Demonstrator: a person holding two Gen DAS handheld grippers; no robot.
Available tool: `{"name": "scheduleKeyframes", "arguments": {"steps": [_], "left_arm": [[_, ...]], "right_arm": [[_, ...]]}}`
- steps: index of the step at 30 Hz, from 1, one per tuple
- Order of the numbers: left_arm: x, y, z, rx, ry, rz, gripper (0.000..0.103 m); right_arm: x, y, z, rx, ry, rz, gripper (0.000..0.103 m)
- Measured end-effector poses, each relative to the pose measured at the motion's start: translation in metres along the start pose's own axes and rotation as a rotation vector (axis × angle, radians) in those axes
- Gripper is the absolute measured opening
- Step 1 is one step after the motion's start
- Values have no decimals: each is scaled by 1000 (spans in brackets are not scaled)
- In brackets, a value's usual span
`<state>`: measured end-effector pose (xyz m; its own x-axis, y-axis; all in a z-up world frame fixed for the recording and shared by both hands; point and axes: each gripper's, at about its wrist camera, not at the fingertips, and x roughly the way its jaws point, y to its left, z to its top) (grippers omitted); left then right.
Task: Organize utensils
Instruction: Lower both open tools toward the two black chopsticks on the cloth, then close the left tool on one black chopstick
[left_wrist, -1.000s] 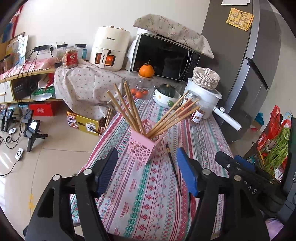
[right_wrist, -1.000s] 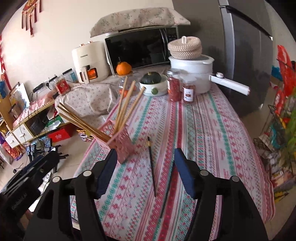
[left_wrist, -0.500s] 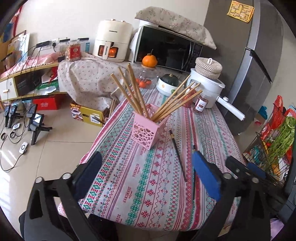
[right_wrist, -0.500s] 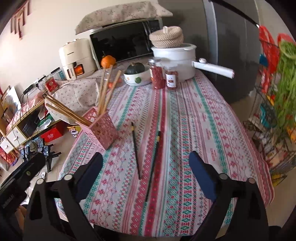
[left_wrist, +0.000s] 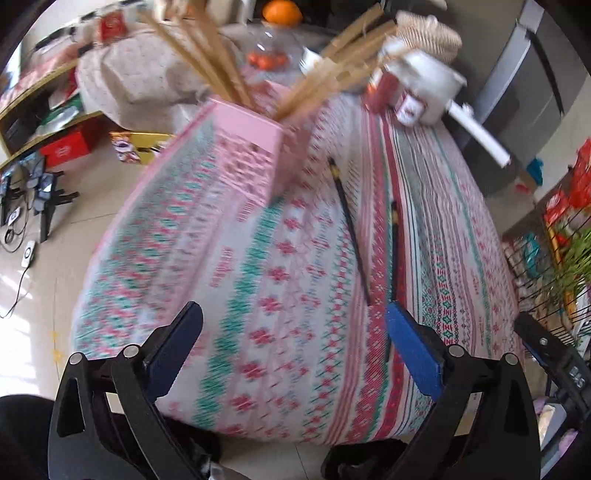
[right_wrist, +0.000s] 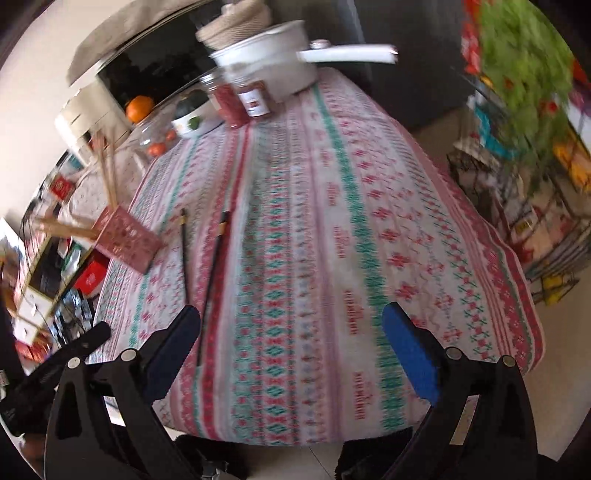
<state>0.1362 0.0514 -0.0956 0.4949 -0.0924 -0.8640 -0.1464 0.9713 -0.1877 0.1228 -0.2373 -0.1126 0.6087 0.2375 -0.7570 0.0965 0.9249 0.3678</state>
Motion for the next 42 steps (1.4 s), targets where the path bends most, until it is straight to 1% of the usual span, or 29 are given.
{"name": "scheduleKeyframes", "arguments": {"steps": [1, 2, 3, 4, 6, 9, 13, 15, 17, 18, 19, 20, 21, 22, 24, 26, 27, 31, 34, 36, 40, 41, 42], "left_arm": [[8, -9, 1, 14, 9, 2, 92], [15, -15, 2, 21, 13, 4, 88], [22, -21, 3, 25, 13, 6, 83], [27, -27, 4, 27, 12, 12, 79], [39, -37, 7, 37, 11, 28, 65], [55, -45, 8, 33, 12, 51, 58], [71, -48, 8, 16, 45, 40, 53], [77, -53, 5, 32, 53, 39, 51], [78, -59, 0, 88, 26, 62, 48], [77, -59, -2, 109, 11, 76, 37], [76, -57, -5, 123, -5, 93, 30], [75, -55, -6, 127, -13, 92, 16], [74, -49, -7, 128, -14, 73, 2], [73, -42, -8, 123, -4, 39, 3], [68, -29, -10, 112, 17, -4, 3], [60, -17, -16, 114, 13, -10, 3], [53, -12, -20, 120, 1, -9, 3], [18, 7, -29, 113, -64, -50, 3], [-9, 14, -33, 131, -122, -78, 3], [-20, 17, -37, 148, -150, -77, 3], [-25, 22, -38, 143, -162, -97, 3], [-26, 24, -36, 141, -164, -100, 3], [-27, 27, -36, 135, -164, -106, 3]], "right_arm": [[2, -7, 0, 23, 9, 9, 96], [5, -13, 1, 43, 23, 19, 96], [7, -18, 0, 71, 46, 43, 96], [9, -22, -1, 94, 64, 75, 96], [9, -27, -4, 114, 80, 107, 96], [8, -31, -5, 130, 76, 121, 96], [5, -34, -6, 134, 65, 116, 96], [6, -33, -6, 126, 67, 112, 96], [7, -30, -7, 113, 67, 103, 96], [7, -29, -8, 109, 67, 98, 96], [8, -27, -8, 101, 65, 89, 96], [9, -25, -9, 93, 64, 82, 96], [10, -24, -9, 87, 63, 75, 96], [11, -22, -10, 78, 62, 65, 96], [13, -16, -12, 55, 57, 45, 96], [14, -11, -15, 31, 54, 27, 96], [15, -6, -17, 13, 55, 19, 96], [24, 10, -28, -21, 85, 21, 96], [33, 26, -40, -29, 96, -9, 96], [39, 40, -44, -40, 72, -30, 96], [47, 74, -50, -113, -25, -87, 95], [50, 81, -51, -127, -38, -96, 91], [56, 88, -54, -140, -37, -102, 83]]}}
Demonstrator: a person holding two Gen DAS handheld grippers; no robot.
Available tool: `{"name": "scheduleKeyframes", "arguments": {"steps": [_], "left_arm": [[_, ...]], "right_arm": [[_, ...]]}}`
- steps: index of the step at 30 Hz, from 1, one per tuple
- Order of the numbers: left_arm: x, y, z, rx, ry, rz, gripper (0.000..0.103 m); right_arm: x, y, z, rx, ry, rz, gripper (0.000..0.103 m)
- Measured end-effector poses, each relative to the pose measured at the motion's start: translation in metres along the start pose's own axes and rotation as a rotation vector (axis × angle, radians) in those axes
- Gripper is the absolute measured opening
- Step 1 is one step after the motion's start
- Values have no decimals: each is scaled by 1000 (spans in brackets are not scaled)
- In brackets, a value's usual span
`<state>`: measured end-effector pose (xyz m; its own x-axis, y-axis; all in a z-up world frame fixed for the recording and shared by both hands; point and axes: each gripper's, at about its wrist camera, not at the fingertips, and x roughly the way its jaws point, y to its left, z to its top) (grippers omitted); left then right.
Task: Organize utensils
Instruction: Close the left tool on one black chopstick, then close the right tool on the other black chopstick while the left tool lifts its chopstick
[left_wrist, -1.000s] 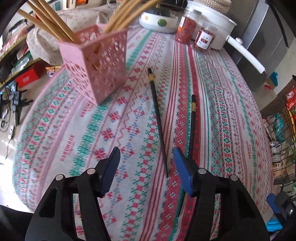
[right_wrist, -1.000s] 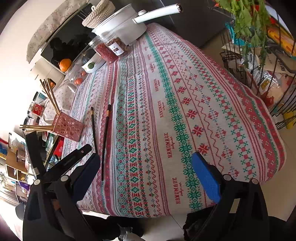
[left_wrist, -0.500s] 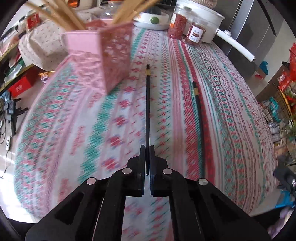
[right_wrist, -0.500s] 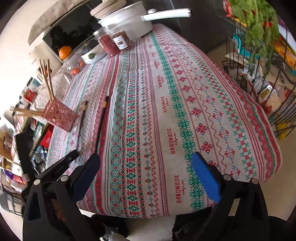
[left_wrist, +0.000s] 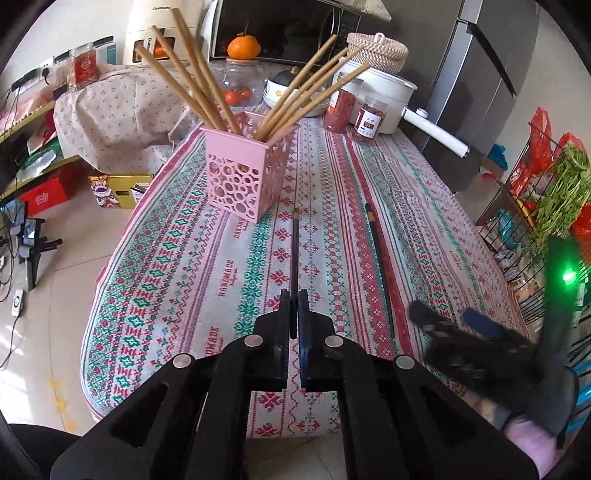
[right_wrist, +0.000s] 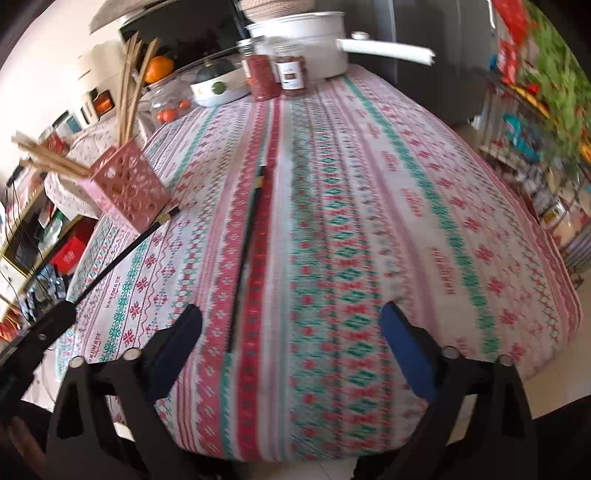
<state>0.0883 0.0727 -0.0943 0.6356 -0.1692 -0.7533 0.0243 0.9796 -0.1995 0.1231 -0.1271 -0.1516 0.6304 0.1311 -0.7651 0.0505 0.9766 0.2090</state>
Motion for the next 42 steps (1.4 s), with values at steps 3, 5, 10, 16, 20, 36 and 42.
{"name": "scheduleKeyframes", "arguments": {"steps": [3, 5, 10, 16, 20, 36, 42], "left_arm": [[-3, 12, -1, -35, 2, -19, 3], [-6, 16, -1, -47, 1, -26, 3], [-6, 18, -3, -59, 15, -34, 3], [-8, 19, -5, -56, 7, -20, 3], [-10, 18, -7, -45, -1, -10, 3], [-43, 12, -1, -29, -155, -5, 3], [-54, 4, 7, 1, -216, 14, 3]], "right_arm": [[18, 15, -7, -34, 54, 8, 74], [20, 23, -13, -83, 16, -29, 69], [22, 35, -16, -181, -20, -47, 44], [19, 31, -15, -202, 2, -1, 9], [14, 18, -16, -135, 50, 65, 4], [-74, -27, -4, -45, -143, 122, 4], [-95, -37, 18, -23, -214, 145, 4]]}}
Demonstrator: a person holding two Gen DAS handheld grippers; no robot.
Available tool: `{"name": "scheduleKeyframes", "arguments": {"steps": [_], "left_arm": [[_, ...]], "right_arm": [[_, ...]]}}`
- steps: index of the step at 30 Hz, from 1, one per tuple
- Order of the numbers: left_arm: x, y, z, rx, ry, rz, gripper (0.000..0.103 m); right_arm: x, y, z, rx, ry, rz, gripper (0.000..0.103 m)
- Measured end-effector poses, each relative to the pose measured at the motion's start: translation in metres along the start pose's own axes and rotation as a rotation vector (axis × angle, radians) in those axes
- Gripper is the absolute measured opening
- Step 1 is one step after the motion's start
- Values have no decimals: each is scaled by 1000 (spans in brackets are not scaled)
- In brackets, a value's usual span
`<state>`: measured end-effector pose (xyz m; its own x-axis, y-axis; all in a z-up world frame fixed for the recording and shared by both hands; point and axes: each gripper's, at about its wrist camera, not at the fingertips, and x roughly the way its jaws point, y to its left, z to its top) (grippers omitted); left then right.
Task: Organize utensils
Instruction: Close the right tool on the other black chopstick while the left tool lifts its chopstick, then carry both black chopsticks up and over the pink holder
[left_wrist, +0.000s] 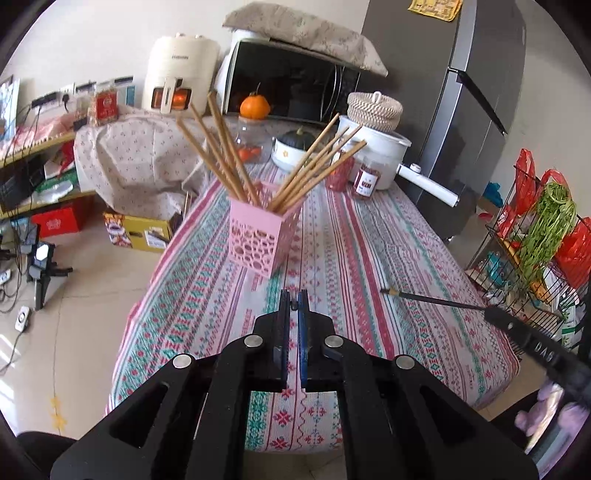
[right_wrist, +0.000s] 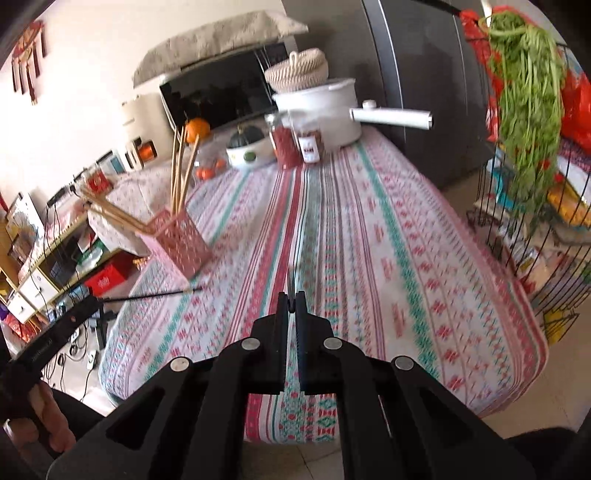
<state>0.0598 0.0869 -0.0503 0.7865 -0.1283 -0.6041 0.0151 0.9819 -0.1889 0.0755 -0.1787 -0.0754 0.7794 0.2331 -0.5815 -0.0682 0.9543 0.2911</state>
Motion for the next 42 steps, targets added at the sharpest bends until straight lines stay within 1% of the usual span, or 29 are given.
{"name": "scheduleKeyframes", "arguments": {"steps": [2, 8, 14, 19, 27, 31, 34, 38, 42], "left_arm": [[-1, -3, 3, 14, -15, 7, 3], [-4, -8, 13, 16, -34, -6, 3], [-1, -9, 20, 10, -33, -8, 3], [0, -8, 28, -11, -33, -31, 3], [-4, -9, 46, -27, -23, -58, 3], [-16, -13, 61, -17, -37, -63, 3], [-29, -18, 80, -5, -64, -70, 3], [-50, -26, 114, 19, -132, -70, 3], [-57, -31, 149, 45, -198, -33, 3]], "right_arm": [[0, -1, 7, 6, -16, 5, 4], [-3, -1, 23, 6, -42, 28, 4], [0, 0, 37, 15, -55, 62, 4], [2, 0, 47, 37, -52, 111, 4], [-6, 7, 61, 25, -69, 174, 4], [-16, 9, 71, 22, -67, 210, 4], [-27, 11, 79, 16, -78, 242, 4], [-45, 18, 98, 12, -109, 281, 4], [-55, 25, 118, 9, -142, 313, 5]]}}
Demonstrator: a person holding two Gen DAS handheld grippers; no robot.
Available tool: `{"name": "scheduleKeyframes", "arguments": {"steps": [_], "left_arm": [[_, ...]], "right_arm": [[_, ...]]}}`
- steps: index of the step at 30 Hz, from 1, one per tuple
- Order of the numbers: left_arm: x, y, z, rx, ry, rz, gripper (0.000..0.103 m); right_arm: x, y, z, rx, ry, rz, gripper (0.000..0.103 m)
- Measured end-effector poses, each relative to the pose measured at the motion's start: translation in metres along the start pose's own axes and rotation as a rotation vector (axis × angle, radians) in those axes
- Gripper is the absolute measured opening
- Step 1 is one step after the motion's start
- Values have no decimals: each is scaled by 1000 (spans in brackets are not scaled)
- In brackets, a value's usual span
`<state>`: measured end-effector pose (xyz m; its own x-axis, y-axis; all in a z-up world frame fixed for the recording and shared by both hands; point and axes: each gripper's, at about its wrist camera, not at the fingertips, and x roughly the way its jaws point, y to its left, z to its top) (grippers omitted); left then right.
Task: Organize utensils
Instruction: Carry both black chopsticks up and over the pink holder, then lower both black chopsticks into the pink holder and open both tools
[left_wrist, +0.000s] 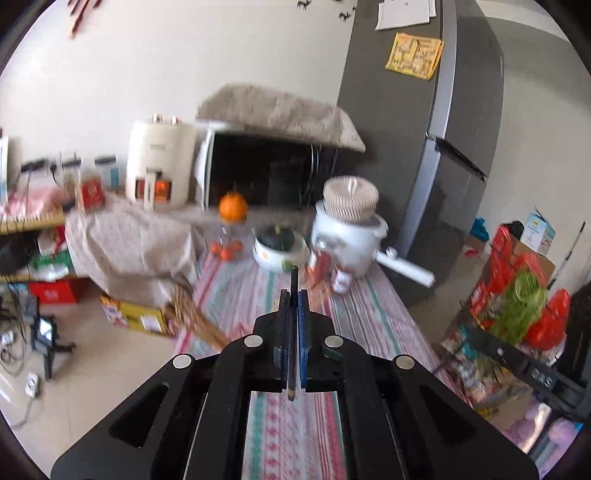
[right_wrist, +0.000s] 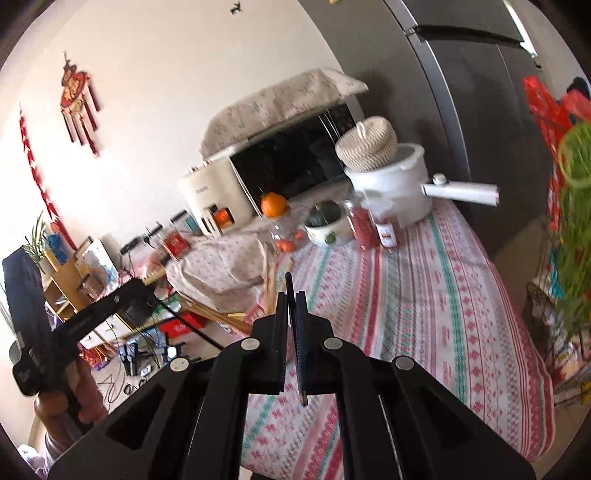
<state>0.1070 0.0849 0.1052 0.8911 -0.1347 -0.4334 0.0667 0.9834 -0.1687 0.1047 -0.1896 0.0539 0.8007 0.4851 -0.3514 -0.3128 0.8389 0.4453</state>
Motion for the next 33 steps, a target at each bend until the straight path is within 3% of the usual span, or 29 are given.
{"name": "scheduleKeyframes", "arguments": {"steps": [8, 16, 25, 27, 33], "left_arm": [[39, 12, 36, -8, -9, 93, 3], [102, 32, 25, -73, 86, 168, 5], [44, 46, 10, -126, -11, 143, 11], [35, 48, 7, -131, -22, 143, 17], [24, 52, -12, -120, -14, 135, 17]], "right_arm": [[10, 13, 29, -5, -18, 28, 5], [32, 18, 34, 9, 22, 36, 5], [47, 39, 48, -1, 9, 62, 5], [55, 47, 53, -3, 7, 67, 5], [87, 71, 63, -19, 14, 64, 5]]}}
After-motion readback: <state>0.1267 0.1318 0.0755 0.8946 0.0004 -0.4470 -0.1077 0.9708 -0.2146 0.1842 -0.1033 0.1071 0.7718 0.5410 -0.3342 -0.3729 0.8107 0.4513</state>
